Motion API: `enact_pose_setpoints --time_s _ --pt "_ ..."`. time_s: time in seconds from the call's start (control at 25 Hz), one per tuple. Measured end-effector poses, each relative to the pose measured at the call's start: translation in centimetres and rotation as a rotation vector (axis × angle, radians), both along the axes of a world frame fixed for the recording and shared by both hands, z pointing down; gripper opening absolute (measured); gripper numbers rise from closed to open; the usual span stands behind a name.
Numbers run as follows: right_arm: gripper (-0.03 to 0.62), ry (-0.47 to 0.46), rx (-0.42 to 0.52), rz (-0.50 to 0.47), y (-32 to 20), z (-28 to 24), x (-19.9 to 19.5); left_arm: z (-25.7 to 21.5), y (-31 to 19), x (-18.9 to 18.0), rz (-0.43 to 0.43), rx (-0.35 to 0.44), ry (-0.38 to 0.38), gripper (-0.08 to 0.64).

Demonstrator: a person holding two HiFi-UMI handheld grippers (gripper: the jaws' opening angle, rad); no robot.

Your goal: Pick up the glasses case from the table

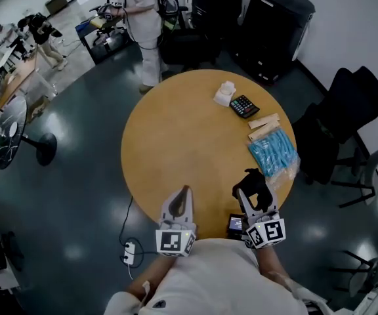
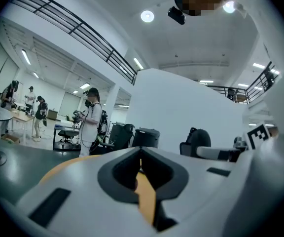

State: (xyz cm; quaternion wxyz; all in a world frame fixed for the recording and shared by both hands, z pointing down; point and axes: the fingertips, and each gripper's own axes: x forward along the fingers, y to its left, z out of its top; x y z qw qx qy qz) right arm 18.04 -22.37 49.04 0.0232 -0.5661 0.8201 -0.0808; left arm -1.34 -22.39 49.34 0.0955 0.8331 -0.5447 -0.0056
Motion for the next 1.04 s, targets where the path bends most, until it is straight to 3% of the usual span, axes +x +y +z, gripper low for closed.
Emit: enact_pose_setpoints --time_s 1.04 --pt "0.315 0.025 0.017 -0.063 0.7 -0.5 -1.3 -0.2 0.7 0.9 0.0 -0.009 -0.001 0.012"
